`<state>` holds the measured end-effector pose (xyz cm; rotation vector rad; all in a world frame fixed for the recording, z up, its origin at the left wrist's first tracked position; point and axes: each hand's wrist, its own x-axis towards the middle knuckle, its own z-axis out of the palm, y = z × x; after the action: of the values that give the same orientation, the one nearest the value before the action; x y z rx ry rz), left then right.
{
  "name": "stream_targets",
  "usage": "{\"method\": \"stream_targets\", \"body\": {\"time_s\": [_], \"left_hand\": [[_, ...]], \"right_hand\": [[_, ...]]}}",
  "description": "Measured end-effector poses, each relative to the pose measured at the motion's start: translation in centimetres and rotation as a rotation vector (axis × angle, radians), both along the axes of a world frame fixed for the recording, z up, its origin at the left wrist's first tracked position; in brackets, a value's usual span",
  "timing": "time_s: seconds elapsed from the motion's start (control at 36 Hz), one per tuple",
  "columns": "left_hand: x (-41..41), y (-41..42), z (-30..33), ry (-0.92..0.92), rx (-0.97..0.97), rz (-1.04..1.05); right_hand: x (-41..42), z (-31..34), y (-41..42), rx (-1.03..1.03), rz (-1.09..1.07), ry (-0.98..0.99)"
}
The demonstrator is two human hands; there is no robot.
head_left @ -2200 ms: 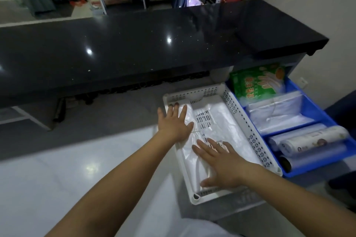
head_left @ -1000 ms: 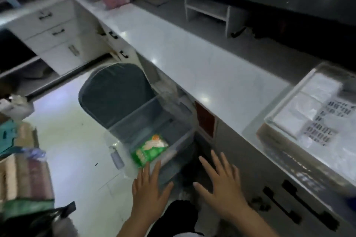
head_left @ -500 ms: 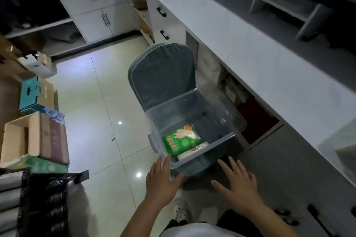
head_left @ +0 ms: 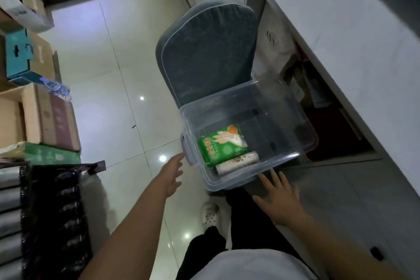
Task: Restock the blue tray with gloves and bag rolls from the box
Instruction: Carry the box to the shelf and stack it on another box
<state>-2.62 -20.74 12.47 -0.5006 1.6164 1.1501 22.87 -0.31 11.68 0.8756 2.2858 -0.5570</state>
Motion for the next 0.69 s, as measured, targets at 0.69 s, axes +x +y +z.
{"method": "stream_targets", "body": {"time_s": [0.69], "left_hand": [[-3.7, 1.8, -3.2, -0.143, -0.039, 0.416]], "right_hand": [[-7.4, -2.5, 9.9, 0.078, 0.148, 0.121]]}}
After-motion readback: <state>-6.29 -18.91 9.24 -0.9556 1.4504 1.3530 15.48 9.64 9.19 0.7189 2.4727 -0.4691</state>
